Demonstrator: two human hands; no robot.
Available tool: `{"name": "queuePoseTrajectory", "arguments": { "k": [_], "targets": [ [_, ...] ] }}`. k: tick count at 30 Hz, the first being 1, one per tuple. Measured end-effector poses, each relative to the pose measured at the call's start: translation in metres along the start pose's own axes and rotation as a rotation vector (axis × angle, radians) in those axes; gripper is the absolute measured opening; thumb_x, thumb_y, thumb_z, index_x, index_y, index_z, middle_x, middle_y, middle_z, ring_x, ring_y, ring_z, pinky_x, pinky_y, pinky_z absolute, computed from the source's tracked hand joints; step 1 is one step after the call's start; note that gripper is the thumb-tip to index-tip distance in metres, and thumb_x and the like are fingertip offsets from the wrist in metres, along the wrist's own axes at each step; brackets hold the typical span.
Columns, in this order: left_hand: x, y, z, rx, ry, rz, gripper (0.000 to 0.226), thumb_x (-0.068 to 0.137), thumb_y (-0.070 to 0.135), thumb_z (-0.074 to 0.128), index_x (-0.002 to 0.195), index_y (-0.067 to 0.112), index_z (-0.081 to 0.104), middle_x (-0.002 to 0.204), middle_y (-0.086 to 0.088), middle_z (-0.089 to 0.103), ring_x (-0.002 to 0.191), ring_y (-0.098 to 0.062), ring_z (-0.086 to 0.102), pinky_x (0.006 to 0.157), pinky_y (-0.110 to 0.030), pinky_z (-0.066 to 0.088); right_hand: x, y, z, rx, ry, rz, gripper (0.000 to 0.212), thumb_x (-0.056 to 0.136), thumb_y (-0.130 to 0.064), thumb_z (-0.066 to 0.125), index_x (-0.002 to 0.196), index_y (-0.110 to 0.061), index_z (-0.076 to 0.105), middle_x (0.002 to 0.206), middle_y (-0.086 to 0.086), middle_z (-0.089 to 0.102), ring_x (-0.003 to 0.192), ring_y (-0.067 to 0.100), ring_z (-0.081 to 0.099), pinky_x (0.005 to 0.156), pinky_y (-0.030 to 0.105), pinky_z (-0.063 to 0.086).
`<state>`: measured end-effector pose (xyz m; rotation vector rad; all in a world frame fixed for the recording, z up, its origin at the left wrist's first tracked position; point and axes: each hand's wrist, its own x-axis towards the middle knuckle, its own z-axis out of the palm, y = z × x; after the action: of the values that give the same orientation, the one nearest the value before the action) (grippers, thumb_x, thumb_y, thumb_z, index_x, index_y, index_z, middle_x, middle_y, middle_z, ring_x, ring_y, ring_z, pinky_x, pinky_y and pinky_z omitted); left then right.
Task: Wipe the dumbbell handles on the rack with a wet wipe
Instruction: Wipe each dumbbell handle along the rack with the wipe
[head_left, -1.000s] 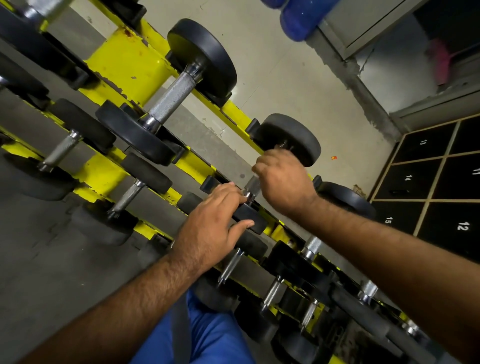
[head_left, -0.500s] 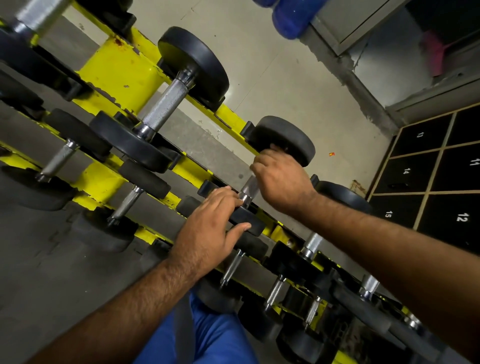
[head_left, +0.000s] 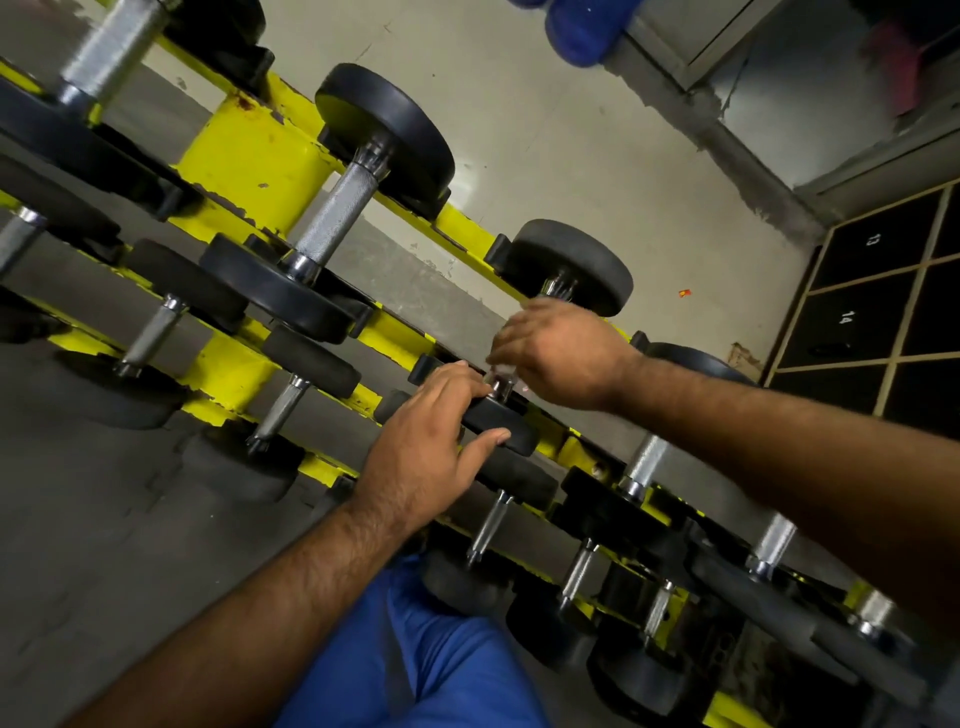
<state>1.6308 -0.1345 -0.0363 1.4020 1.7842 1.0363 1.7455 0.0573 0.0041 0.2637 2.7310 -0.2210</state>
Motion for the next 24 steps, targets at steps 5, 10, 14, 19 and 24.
{"name": "queuePoseTrajectory", "arguments": {
  "k": [5,10,14,19,24],
  "targets": [
    [0.003,-0.003,-0.005,-0.003,-0.010,0.002,0.043,0.085,0.035,0.074,0.118,0.010,0.059,0.131,-0.003,0.058,0.130,-0.015,0.050,0.101,-0.032,0.047,0.003,-0.010,0.008,-0.206,-0.033,0.168,0.036,0.092,-0.020,0.042,0.120,-0.016,0.065,0.121,0.004,0.065,0.119,0.023,0.056,0.115,0.038,0.030],
    [0.003,0.001,-0.008,0.002,-0.024,-0.037,0.045,0.085,0.040,0.073,0.118,0.013,0.058,0.129,0.001,0.058,0.123,-0.015,0.054,0.095,-0.034,0.050,-0.001,0.002,-0.003,-0.243,0.016,0.207,0.042,0.095,-0.021,0.039,0.132,-0.013,0.057,0.136,0.008,0.058,0.131,0.026,0.049,0.119,0.038,0.023],
    [0.004,0.002,-0.013,0.023,-0.040,-0.040,0.046,0.084,0.048,0.067,0.117,0.017,0.057,0.121,0.005,0.060,0.111,-0.012,0.058,0.088,-0.036,0.053,-0.009,-0.011,0.000,-0.193,-0.005,0.011,0.042,0.097,-0.015,0.039,0.134,-0.010,0.056,0.136,0.011,0.058,0.130,0.028,0.049,0.116,0.039,0.031],
    [0.011,0.003,-0.023,0.081,-0.115,-0.083,0.047,0.081,0.051,0.068,0.115,0.019,0.057,0.112,0.006,0.063,0.100,-0.012,0.060,0.085,-0.033,0.051,-0.010,0.001,-0.005,-0.063,0.054,-0.038,0.036,0.092,-0.006,0.058,0.125,-0.017,0.067,0.127,0.004,0.067,0.121,0.024,0.060,0.105,0.039,0.045],
    [0.020,0.016,-0.030,0.172,-0.216,-0.143,0.039,0.087,0.037,0.073,0.118,0.018,0.057,0.112,0.002,0.062,0.091,-0.015,0.058,0.080,-0.032,0.049,-0.017,-0.015,-0.019,0.417,0.222,0.314,0.032,0.093,-0.011,0.056,0.120,-0.021,0.071,0.122,-0.001,0.070,0.112,0.018,0.064,0.093,0.031,0.049]
  ]
}}
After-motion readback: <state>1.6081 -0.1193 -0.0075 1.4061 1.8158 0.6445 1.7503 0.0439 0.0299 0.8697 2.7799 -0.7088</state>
